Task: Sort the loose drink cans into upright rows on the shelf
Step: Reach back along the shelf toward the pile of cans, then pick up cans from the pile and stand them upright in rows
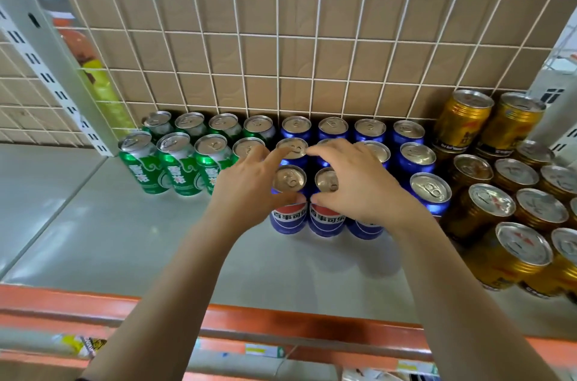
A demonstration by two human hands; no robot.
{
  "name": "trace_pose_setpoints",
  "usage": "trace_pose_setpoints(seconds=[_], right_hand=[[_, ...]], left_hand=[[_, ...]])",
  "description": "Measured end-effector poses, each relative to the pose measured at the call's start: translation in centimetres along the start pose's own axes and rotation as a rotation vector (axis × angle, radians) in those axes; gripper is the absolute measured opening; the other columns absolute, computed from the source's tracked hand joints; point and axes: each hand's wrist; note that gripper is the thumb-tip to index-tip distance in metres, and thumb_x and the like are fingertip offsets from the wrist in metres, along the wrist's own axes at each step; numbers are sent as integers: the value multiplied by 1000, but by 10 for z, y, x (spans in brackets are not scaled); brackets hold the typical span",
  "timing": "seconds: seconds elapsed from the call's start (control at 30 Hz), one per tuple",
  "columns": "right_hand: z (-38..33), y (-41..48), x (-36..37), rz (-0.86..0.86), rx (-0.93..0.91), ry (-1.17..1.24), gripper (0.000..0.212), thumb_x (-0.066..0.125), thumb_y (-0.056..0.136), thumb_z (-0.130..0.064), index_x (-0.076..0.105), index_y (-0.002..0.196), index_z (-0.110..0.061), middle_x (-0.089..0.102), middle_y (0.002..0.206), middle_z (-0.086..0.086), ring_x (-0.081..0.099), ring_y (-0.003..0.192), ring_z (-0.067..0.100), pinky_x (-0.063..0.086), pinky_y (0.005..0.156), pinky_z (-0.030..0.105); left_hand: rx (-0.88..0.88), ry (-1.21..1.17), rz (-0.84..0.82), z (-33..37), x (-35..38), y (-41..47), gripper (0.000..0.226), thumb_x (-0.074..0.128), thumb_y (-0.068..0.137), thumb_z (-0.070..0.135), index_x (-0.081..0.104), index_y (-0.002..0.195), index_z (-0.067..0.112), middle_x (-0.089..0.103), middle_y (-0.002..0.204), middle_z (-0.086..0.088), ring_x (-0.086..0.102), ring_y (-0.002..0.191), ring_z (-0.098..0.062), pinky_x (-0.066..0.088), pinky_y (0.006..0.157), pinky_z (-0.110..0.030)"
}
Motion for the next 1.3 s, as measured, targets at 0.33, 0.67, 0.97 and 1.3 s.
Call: trace_pose_setpoints(seconds=[0.33,0.67,0.97,1.3], right_hand=[[-118,37,45,62,-243,-103,59,61,86,-38,40,138,-20,42,134,8,36,124,32,28,107,46],[-308,69,133,-89,-423,-146,56,57,88,-43,41,136,-18,43,133,8,38,123,31,35,103,44],[-481,95,205,-132,-542,-120,55,58,86,-41,43,136,-22,41,136,6,37,125,30,31,104,38],[-588,146,254,-211,-650,-117,51,59,85,-39,46,132,-22,42,133,5,39,121,30,33,100,37]], left_hand=[[-240,109,100,-95,-18,-76,80,47,89,54,4,150,25,3,159,-2,3,146,-26,8,117,-44],[-564,114,110,-262,-68,-197,63,45,92,48,22,147,27,15,156,-9,26,138,-31,25,110,-41],[-708,76,129,-404,-111,-292,59,49,91,45,30,143,26,27,150,-5,35,132,-29,34,101,-40],[-818,43,150,-511,-125,-326,53,49,91,43,35,139,25,34,144,-5,40,128,-28,37,98,-36]])
Point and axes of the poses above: each hand's wrist, its own y-axis towards the middle knuckle, its own x-axis out of the palm, z = x × y
